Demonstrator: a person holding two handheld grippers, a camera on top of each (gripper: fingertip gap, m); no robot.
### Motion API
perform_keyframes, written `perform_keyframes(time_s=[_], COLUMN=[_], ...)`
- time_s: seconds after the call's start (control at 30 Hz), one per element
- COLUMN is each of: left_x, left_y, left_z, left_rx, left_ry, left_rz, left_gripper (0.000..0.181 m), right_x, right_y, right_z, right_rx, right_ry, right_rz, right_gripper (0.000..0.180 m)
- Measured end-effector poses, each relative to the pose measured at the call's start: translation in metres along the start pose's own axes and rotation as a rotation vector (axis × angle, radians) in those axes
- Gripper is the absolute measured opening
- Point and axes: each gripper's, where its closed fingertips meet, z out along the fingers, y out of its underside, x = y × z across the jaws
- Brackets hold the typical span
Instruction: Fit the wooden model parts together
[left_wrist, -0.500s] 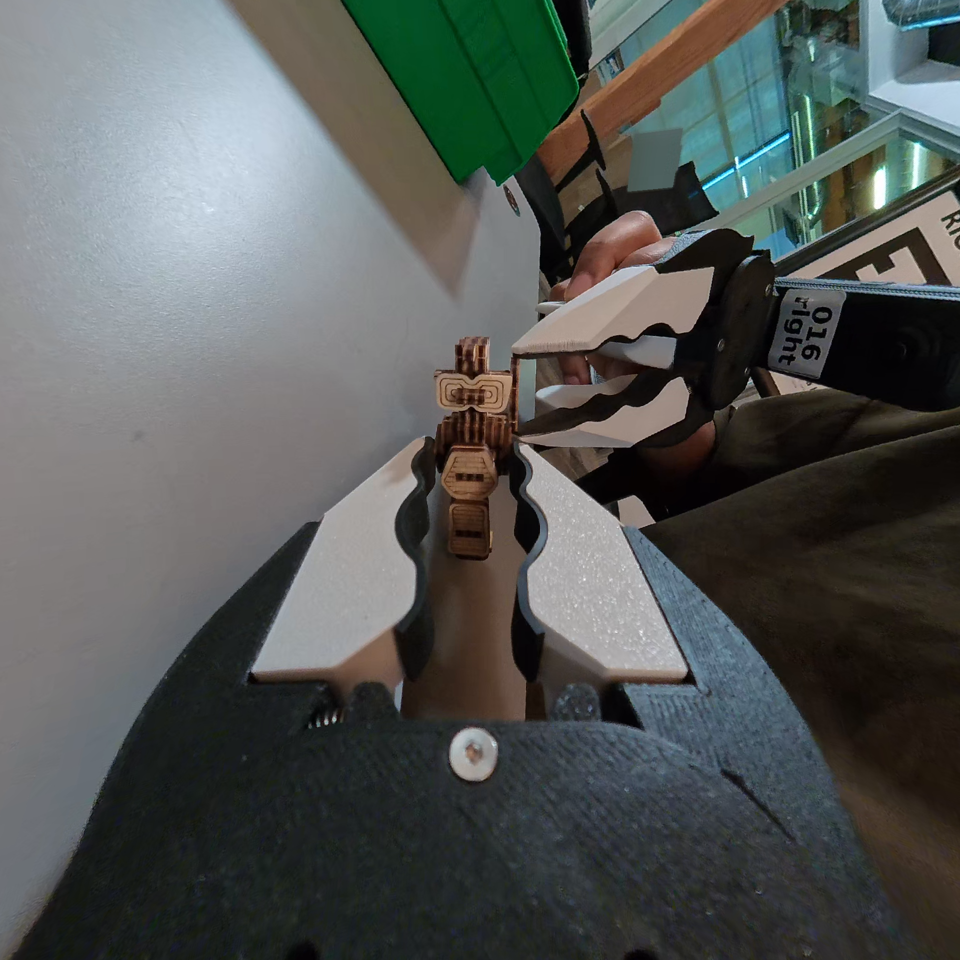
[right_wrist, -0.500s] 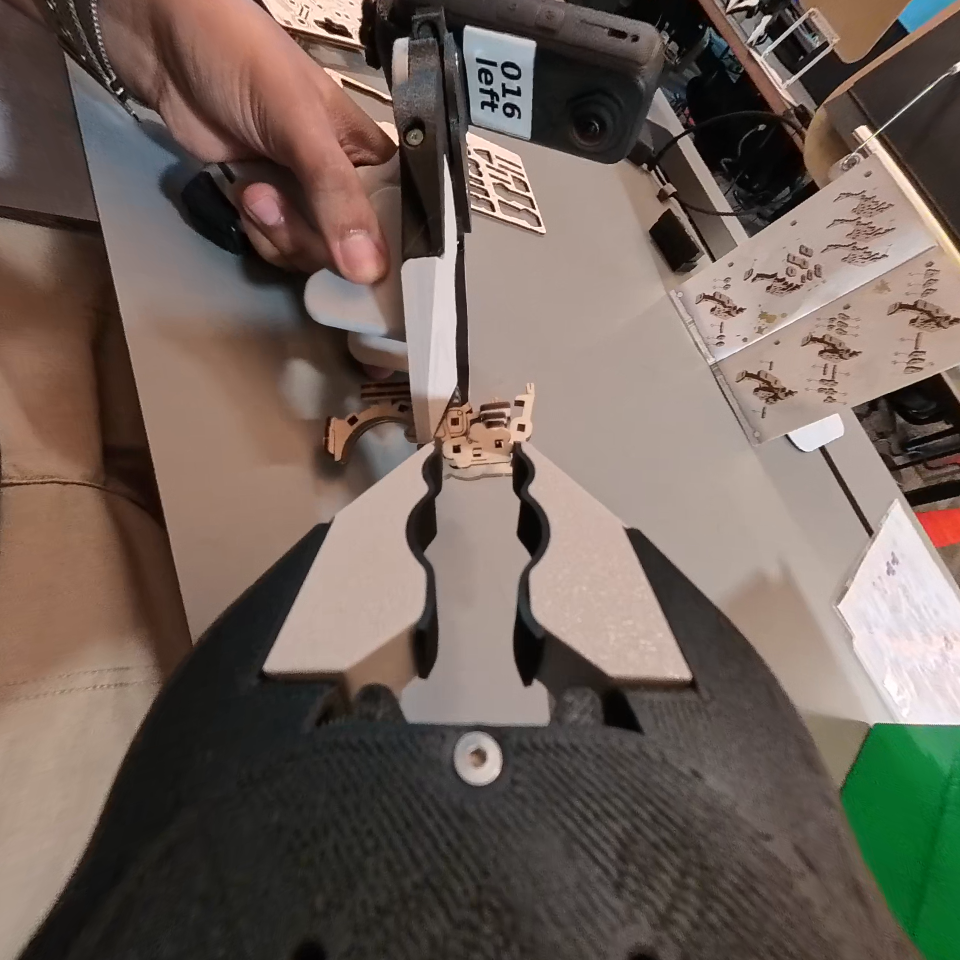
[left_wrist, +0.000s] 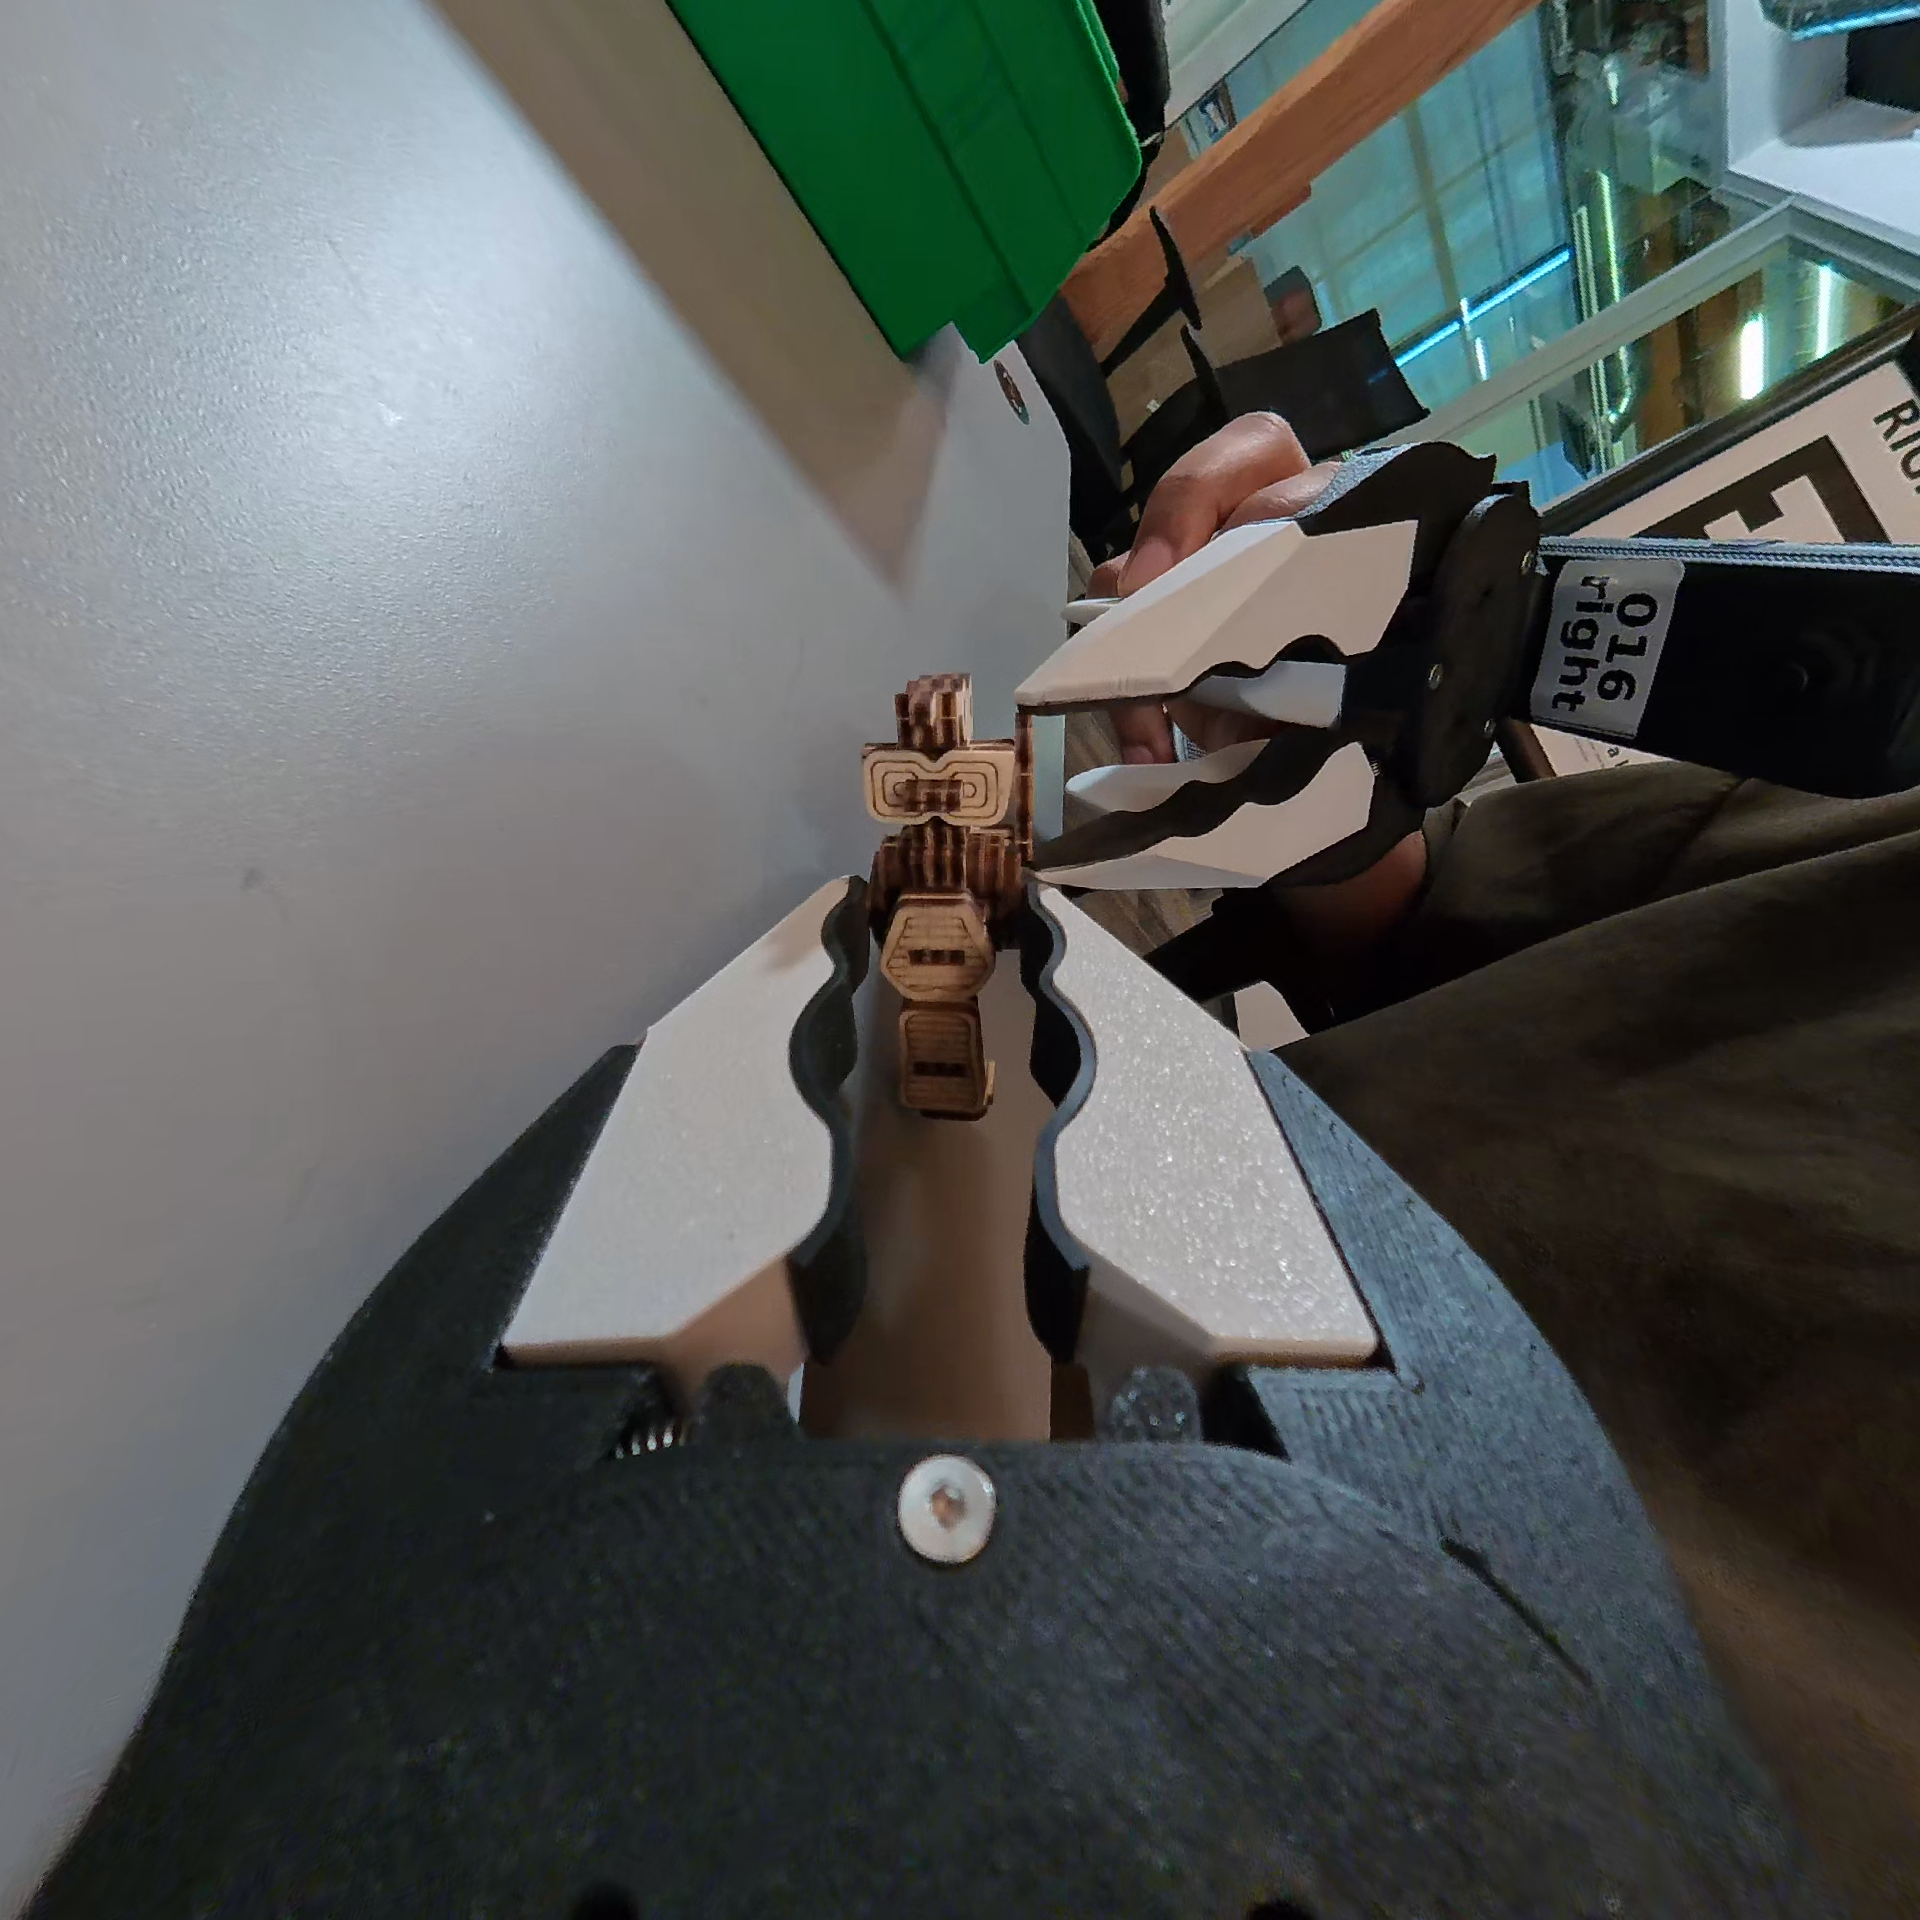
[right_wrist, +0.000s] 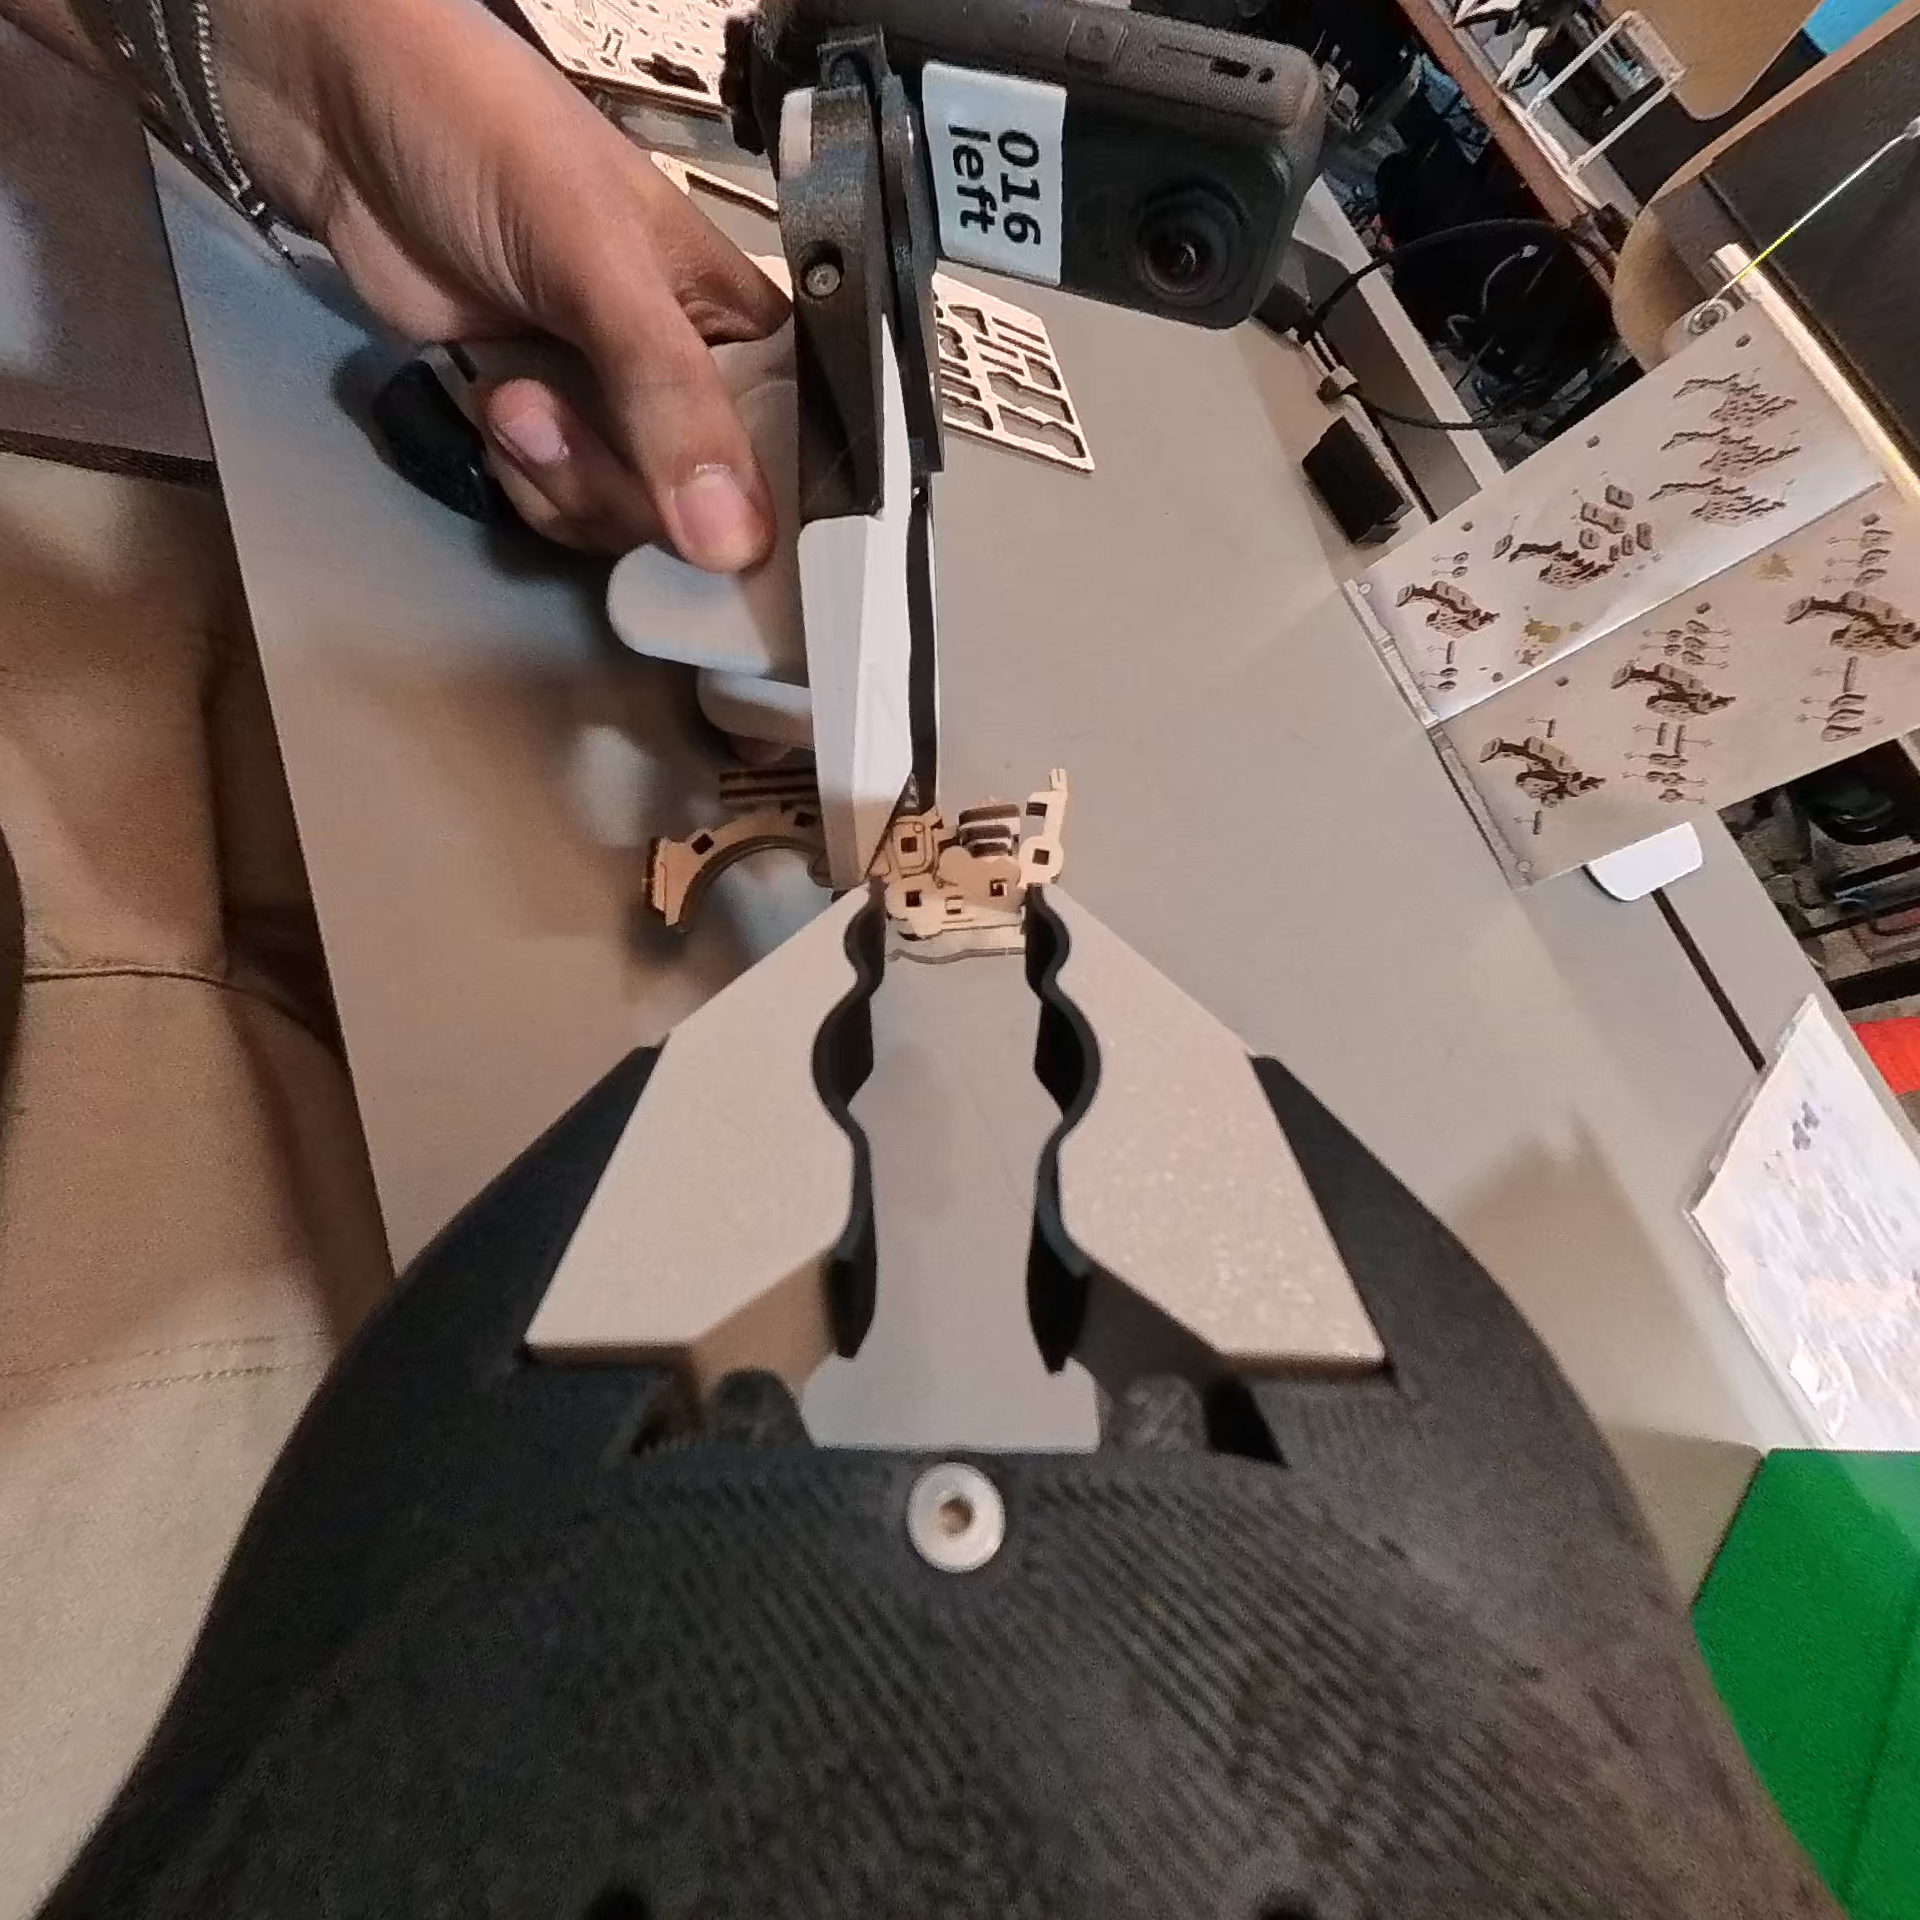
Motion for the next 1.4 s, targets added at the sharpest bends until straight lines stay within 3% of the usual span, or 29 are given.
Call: perform_keyframes(time_s=[0.03,0.23,0.43,1.4], left_x=[0.0005,0.0032,0.0029,0.0026], left_y=[0.0002,-0.0006,-0.005,-0.0014], left_z=[0.0001,-0.0008,-0.0039,-0.0017], left_rx=[-0.002,0.001,0.029,0.004], left_ry=[0.004,0.029,0.045,0.037], left_rz=[0.0,-0.007,-0.037,-0.03], left_gripper=[0.026,0.033,0.025,0.024], right_x=[0.0001,0.001,0.0026,0.0009], right_y=[-0.0005,0.0011,-0.0002,-0.0018], right_z=[-0.0001,0.0004,-0.0005,0.001], right_rx=[0.002,-0.008,0.0,0.001], right_ry=[0.0,0.004,0.008,0.015], right_rz=[0.001,0.001,0.012,0.007], right_gripper=[0.026,0.026,0.026,0.026])
